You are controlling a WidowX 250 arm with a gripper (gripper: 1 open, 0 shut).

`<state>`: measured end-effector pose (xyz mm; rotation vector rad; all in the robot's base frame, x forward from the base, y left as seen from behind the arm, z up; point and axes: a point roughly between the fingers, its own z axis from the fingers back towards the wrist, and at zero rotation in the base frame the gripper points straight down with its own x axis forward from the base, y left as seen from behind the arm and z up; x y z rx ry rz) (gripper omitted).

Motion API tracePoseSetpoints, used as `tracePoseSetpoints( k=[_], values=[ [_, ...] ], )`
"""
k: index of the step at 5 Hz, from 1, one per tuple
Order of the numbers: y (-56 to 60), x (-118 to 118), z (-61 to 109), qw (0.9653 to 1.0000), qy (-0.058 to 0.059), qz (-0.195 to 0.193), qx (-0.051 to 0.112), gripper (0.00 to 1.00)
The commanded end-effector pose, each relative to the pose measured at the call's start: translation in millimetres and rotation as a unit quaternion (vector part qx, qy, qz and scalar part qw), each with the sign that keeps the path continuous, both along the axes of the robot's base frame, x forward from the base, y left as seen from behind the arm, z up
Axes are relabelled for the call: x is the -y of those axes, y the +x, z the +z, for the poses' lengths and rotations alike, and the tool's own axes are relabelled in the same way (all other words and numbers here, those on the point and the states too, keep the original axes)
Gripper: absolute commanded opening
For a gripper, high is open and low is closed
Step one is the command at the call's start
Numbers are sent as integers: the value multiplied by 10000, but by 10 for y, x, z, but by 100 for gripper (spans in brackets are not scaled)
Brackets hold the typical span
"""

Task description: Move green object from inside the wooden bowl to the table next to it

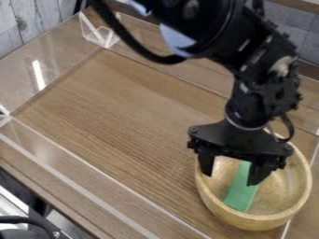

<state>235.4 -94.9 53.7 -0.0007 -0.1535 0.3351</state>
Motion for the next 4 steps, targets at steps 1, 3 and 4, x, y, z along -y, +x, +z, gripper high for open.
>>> tracePoseSetpoints(
  k=[1,3,4],
  values=[
    [-70,176,103,9996,-83,-162,234,100],
    [-41,70,206,9995,-127,-72,292,0],
    [54,38,522,9984,-289,189,441,0]
  ],
)
